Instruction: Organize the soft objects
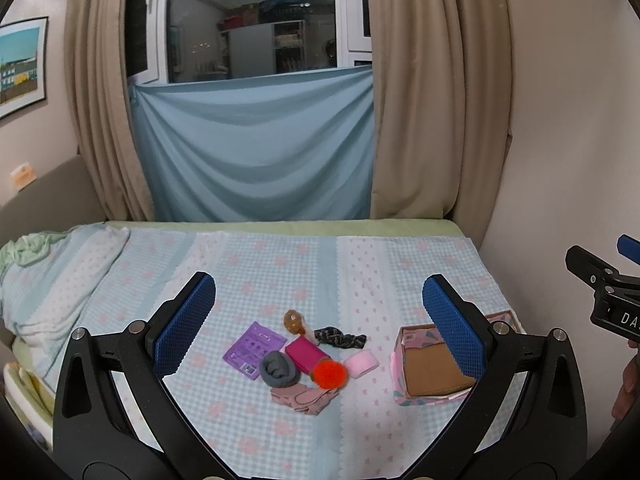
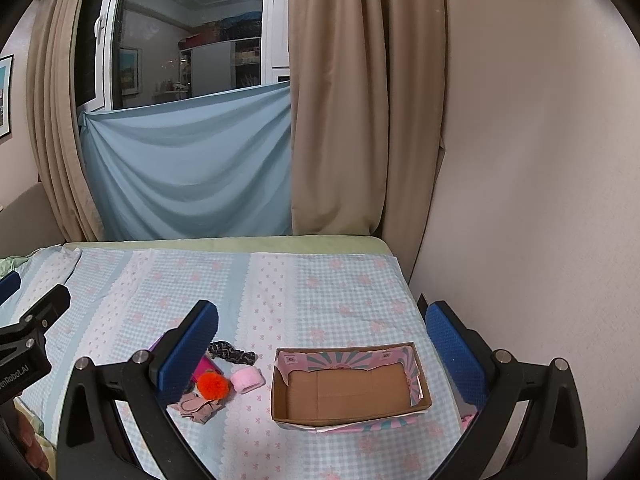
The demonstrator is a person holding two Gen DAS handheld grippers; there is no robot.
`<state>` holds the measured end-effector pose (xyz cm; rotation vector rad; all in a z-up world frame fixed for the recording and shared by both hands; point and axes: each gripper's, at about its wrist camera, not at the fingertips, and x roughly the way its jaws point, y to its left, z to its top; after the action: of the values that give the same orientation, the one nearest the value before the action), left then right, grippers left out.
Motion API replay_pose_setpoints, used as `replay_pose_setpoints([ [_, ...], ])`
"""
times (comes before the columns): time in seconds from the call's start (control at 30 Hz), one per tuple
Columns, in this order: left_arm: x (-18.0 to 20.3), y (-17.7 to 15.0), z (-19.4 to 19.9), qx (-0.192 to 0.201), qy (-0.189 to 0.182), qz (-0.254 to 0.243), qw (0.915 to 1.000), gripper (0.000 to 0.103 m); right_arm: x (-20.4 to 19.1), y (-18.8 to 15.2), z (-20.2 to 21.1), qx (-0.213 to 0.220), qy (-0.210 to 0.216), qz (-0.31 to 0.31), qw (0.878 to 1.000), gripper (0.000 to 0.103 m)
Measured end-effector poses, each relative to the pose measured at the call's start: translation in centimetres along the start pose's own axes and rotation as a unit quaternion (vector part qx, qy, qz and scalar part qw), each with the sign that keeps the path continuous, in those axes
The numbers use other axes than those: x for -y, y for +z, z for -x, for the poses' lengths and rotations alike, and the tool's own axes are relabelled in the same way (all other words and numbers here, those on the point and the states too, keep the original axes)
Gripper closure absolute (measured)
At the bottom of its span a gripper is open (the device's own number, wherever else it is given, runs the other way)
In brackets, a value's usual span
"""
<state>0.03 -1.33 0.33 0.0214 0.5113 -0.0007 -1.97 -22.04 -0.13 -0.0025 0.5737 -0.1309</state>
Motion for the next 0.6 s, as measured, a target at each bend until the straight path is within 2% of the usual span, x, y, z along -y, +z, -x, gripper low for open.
replay_pose_setpoints([
  [0.6,-0.33,-0.21,0.31,0.001,0.003,0.001,1.0000,0.000,-0.03,-0.12,-0.11,-0.002,0.004,-0.002,1.000,0.000],
])
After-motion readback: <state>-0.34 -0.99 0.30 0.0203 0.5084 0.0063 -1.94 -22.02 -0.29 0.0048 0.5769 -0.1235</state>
